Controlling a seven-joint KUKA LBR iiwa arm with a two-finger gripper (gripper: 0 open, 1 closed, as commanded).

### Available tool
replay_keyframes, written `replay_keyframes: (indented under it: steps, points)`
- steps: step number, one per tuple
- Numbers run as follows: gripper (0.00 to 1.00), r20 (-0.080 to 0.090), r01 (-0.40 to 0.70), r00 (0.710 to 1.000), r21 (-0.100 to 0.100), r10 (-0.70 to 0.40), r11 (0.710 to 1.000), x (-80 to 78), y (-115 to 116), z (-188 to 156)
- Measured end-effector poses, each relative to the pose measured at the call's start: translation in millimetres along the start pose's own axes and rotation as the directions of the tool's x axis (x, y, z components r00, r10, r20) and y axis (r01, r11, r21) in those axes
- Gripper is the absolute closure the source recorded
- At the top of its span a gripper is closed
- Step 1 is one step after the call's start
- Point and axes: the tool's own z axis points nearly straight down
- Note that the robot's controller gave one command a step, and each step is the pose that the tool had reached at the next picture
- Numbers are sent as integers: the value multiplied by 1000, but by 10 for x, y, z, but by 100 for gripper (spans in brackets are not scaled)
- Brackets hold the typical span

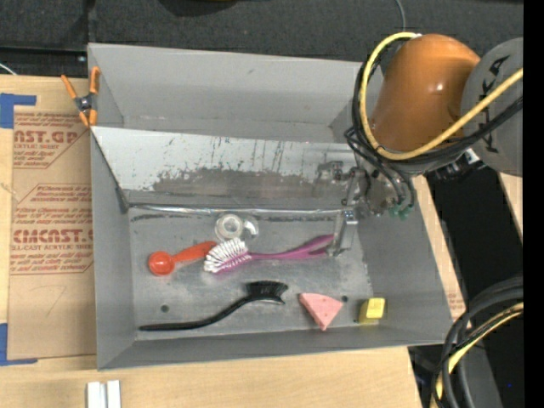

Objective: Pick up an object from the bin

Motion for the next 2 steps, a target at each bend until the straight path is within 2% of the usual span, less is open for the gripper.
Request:
replay_keyframes:
  steps: [1,2]
  points:
    - [0,8,0,1000,1,0,1000,-14,-1,-46]
    - [0,11,156,988,2,-156,988,-80,516,1198]
